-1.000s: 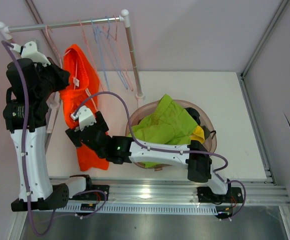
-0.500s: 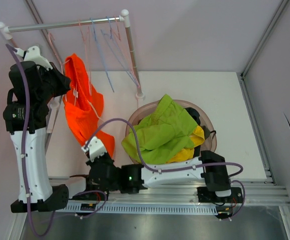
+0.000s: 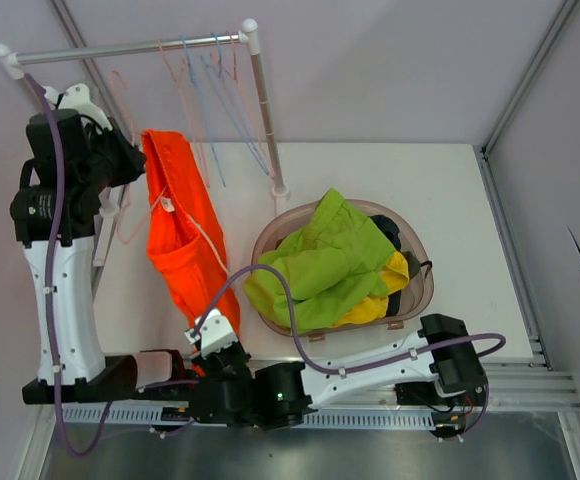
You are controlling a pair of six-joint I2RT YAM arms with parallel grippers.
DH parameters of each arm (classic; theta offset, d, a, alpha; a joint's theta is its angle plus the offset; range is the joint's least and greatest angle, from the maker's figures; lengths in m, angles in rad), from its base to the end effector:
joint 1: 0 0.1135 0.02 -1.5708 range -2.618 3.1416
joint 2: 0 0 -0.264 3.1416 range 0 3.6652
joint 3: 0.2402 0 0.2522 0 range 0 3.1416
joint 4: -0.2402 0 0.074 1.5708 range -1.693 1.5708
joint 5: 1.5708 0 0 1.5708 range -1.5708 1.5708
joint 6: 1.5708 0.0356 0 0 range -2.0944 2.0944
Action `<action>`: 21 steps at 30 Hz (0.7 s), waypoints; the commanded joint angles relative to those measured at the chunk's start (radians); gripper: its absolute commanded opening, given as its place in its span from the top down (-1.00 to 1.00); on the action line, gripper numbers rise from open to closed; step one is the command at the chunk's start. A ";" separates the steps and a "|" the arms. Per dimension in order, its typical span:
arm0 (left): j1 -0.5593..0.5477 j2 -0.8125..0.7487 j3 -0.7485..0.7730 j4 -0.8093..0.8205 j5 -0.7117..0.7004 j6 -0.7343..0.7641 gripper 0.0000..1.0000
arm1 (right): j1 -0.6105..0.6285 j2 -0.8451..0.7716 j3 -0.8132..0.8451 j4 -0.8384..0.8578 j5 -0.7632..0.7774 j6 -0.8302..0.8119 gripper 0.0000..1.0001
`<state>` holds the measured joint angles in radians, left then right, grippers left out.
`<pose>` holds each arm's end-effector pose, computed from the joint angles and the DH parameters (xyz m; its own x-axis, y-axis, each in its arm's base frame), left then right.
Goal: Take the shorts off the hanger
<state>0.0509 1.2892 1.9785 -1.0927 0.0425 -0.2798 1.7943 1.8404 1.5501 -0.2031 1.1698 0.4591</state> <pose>0.1981 0.0086 0.5262 -0.3735 -0.2953 -0.8794 -0.1196 0.9554 -0.2700 -0.0610 0.4164 0.3137 -0.1542 -0.1020 -0.9828 -0.5488 0.8359 -0.0006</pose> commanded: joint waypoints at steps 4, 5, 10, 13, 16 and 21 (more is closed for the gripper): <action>-0.031 -0.229 -0.289 0.352 0.088 -0.053 1.00 | -0.171 -0.018 0.014 0.167 -0.122 -0.222 1.00; -0.033 -0.255 -0.331 0.347 0.102 -0.056 1.00 | -0.203 -0.021 0.022 0.180 -0.148 -0.244 1.00; -0.037 -0.404 -0.461 0.289 0.177 -0.062 1.00 | -0.398 0.009 0.125 0.182 -0.327 -0.283 1.00; -0.086 -0.493 -0.541 0.275 0.160 -0.067 1.00 | -0.489 0.077 0.252 0.137 -0.387 -0.295 1.00; -0.092 -0.573 -0.653 0.298 0.187 -0.113 1.00 | -0.542 0.126 0.359 0.096 -0.430 -0.304 1.00; -0.112 -0.605 -0.655 0.288 0.199 -0.113 1.00 | -0.559 0.162 0.444 0.021 -0.438 -0.295 1.00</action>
<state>-0.0406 0.6701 1.3201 -0.8482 0.2283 -0.3721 1.2129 2.0045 1.9324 -0.1589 0.7677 0.1799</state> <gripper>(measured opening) 0.041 0.101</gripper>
